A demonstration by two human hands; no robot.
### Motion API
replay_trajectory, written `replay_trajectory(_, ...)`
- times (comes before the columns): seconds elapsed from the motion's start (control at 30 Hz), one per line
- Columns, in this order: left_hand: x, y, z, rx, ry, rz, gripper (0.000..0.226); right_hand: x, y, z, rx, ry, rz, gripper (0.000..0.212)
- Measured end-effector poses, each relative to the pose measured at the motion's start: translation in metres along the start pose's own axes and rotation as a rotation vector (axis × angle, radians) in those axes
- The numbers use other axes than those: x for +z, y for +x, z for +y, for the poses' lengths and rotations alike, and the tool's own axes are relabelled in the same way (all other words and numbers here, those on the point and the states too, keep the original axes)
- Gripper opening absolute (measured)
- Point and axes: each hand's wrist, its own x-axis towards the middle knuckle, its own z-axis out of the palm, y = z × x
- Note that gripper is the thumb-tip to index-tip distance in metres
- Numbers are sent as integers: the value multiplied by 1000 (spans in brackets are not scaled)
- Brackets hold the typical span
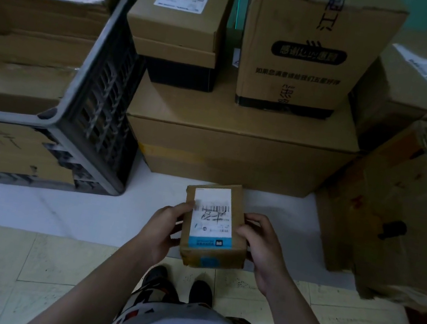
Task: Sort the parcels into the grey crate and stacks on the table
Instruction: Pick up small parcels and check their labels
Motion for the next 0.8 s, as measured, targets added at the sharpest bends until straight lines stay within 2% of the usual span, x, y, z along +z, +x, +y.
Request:
replay_trajectory(0.07, -1, -1, 3, 4, 14, -1, 30, -1, 0, 3, -10, -2, -38, 35)
replay_trajectory(0.13, -1, -1, 5, 28, 54, -11, 34, 2, -2, 3, -17, -17, -86, 60)
replay_trajectory(0.17, 0, -2, 5, 48, 73, -13, 41, 4, -4, 2, -30, -35, -107, 71)
replay_trajectory(0.23, 0, -2, 5, 78, 85, -19, 55, 7, -7, 1, -67, -70, -131, 78)
replay_trajectory(0.37, 1, -7, 7, 105, 58, -24, 43, 8, -9, 2, -148, -98, -133, 65)
replay_trajectory(0.5, 2, -12, 5, 102, 19, -29, 45, 12, -13, -4, -165, -94, -86, 42)
replay_trajectory(0.57, 1, -13, 1, 121, 3, -38, 58, 15, -15, -8, -167, -112, -38, 49)
replay_trajectory(0.63, -1, -15, 0, 173, 14, -67, 60, 17, -14, -8, -163, -120, 29, 55)
replay_trajectory(0.73, 0, -21, 2, 234, 98, -114, 45, 17, -10, -1, -161, -93, 84, 35)
replay_trajectory(0.8, 0, -23, 3, 256, 122, -121, 44, 17, -9, 3, -171, -83, 89, 31)
